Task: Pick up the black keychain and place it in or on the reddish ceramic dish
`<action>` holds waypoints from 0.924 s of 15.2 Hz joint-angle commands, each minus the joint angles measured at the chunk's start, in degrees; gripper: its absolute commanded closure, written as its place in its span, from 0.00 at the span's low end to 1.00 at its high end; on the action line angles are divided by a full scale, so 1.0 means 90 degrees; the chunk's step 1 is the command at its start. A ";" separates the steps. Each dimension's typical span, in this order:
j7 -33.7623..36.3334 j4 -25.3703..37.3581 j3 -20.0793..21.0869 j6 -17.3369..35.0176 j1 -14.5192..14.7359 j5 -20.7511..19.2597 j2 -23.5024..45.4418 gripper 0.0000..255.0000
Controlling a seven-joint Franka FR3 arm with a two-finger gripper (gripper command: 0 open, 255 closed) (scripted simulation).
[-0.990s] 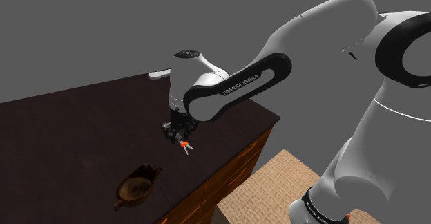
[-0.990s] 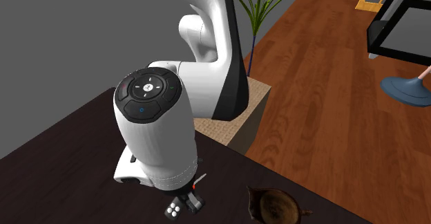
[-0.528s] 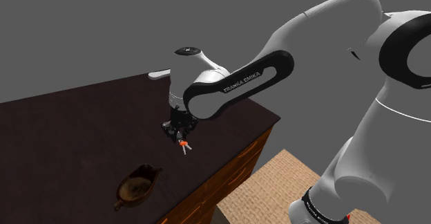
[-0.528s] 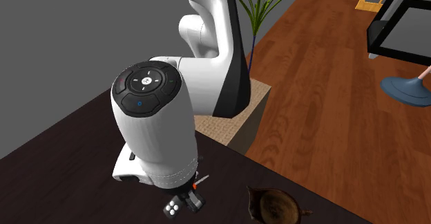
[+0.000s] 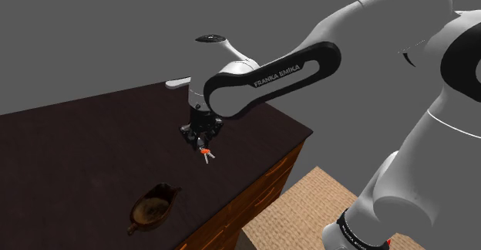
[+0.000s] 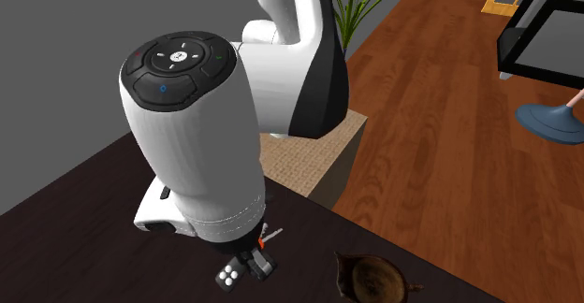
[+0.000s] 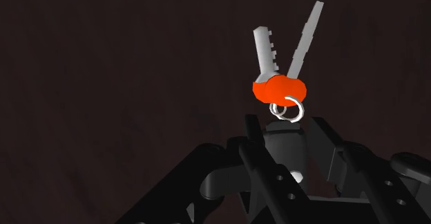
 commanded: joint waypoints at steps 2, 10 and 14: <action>-0.0050 0.0124 0.0005 -0.0242 -0.0004 0.0078 -0.0130 1.00; -0.0174 0.0524 -0.0008 -0.0903 -0.0018 0.0237 -0.0420 1.00; -0.0038 0.0688 0.0067 -0.1107 0.0053 0.0254 -0.0462 1.00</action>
